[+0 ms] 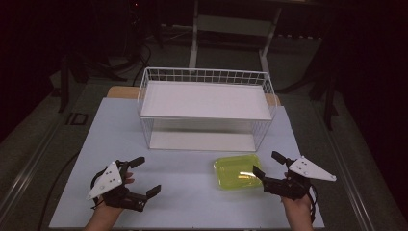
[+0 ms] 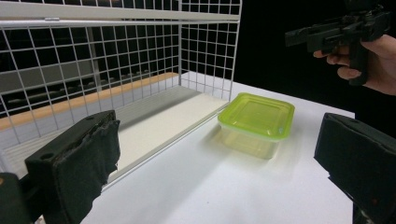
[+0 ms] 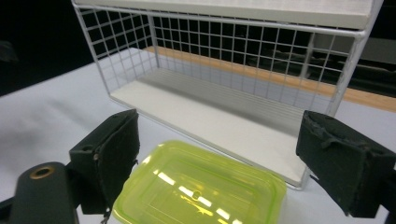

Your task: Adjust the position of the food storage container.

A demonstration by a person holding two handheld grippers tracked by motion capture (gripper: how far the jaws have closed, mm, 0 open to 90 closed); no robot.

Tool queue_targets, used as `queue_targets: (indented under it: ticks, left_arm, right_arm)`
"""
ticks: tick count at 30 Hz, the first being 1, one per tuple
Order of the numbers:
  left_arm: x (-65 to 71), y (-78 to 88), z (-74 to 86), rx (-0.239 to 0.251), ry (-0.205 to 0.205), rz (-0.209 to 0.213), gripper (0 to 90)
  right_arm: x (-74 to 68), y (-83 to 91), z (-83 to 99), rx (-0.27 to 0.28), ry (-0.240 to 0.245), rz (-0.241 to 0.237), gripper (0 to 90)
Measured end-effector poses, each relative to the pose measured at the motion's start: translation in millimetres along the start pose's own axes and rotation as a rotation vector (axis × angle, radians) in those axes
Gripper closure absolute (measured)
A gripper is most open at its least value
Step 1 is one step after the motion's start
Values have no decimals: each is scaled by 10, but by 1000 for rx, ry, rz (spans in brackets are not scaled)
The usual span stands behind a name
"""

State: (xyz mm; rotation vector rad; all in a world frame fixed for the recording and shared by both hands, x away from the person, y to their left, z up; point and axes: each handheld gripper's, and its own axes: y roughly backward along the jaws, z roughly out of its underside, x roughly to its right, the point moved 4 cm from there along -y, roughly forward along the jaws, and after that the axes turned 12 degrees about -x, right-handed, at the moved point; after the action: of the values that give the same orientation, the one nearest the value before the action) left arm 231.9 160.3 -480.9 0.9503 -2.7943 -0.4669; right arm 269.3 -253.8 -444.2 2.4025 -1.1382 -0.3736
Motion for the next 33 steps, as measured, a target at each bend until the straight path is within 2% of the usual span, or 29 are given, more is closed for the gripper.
queue_targets:
  ticks: [2,4,5,7,9,13,14,15,16,18,21,23,25,26,28,30,33]
  left_arm:
    - [1,-9,-3,-3,1,-2,6]
    - [4,-16,-7,-8,-1,0,6]
    - [8,-19,-8,-9,-5,0,6]
    - [16,-27,-8,-18,-12,3,6]
    - [19,-37,-5,-29,-14,8,6]
    - [15,-60,8,-42,-14,15,6]
    - [14,-62,11,-44,-13,17,6]
    - [10,-64,14,-45,-12,20,6]
    - [9,-65,14,-46,-11,20,6]
    - [6,-63,16,-48,-17,19,6]
    - [3,-73,23,-53,-19,19,6]
    - [4,-82,28,-58,-21,20,6]
    - [4,-90,31,-61,-21,25,6]
    - [5,-93,31,-61,-21,25,6]
    - [5,-100,32,-62,-19,28,6]
    - [4,-105,36,-61,-17,32,6]
    - [-1,-108,43,-66,-17,33,6]
  right_arm:
    - [-12,-27,3,-14,6,10,131]
    - [-24,-36,8,-1,-3,-40,137]
    - [-24,-47,7,-3,-8,-46,139]
    - [-21,-69,3,-27,10,-38,165]
    - [-10,-71,-8,-26,17,-29,189]
    - [38,-94,-17,-60,30,-36,319]
    - [62,-108,-7,-86,51,-44,368]
    - [77,-119,5,-101,70,-24,382]
    - [108,-135,30,-123,102,1,450]
    - [171,-164,75,-153,133,21,528]
    - [278,-214,135,-186,136,21,636]
    - [351,-256,187,-210,122,13,693]
    - [427,-303,252,-239,116,26,715]
    - [458,-321,280,-245,112,47,741]
    - [522,-347,332,-257,106,81,832]
    - [576,-369,382,-272,94,90,898]
    - [623,-410,458,-300,87,73,900]
